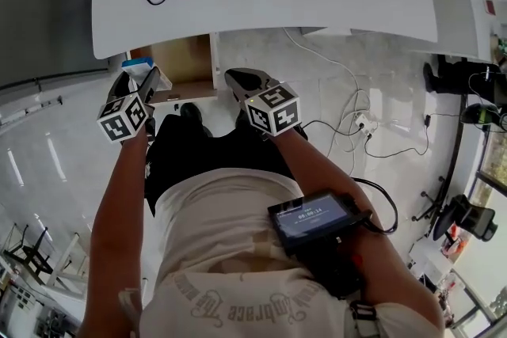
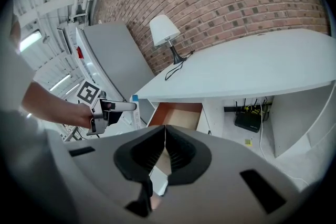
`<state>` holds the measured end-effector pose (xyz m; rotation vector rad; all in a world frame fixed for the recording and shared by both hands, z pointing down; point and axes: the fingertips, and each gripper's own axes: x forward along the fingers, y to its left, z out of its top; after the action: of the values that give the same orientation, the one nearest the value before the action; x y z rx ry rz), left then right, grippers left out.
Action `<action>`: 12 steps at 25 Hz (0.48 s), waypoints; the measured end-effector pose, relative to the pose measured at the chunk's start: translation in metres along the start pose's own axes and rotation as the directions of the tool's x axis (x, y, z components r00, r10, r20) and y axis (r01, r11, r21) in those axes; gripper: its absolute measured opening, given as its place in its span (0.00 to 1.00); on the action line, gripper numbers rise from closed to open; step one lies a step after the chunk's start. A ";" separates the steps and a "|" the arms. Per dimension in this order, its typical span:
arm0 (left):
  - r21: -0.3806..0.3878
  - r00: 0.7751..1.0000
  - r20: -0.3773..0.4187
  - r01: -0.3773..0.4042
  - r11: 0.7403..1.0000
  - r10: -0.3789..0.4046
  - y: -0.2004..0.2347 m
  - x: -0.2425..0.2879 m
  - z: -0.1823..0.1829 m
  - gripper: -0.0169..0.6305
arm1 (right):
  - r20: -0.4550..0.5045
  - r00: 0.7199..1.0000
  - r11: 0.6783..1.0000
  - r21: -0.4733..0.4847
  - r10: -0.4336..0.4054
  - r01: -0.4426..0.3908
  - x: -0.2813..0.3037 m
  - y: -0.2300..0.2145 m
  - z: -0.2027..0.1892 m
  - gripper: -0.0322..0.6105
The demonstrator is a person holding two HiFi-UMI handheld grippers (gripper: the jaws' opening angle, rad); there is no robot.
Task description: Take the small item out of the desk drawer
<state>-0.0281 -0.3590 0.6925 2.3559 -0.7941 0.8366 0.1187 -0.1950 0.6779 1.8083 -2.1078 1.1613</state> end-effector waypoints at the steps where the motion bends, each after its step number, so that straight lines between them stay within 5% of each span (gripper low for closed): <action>1: 0.001 1.000 0.007 0.006 1.000 -0.006 -0.002 -0.004 0.002 0.63 | 0.000 1.000 1.000 -0.004 -0.004 0.004 -0.003 0.000 0.002 0.06; 12: 0.035 0.994 0.059 0.087 0.996 -0.089 -0.045 -0.027 0.016 0.63 | 0.031 0.999 0.999 -0.043 -0.021 0.022 -0.026 -0.008 0.031 0.06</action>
<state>-0.0090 -0.3279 0.6517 2.4357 -0.6999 0.7500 0.1446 -0.1937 0.6454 1.8367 -2.1077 1.0817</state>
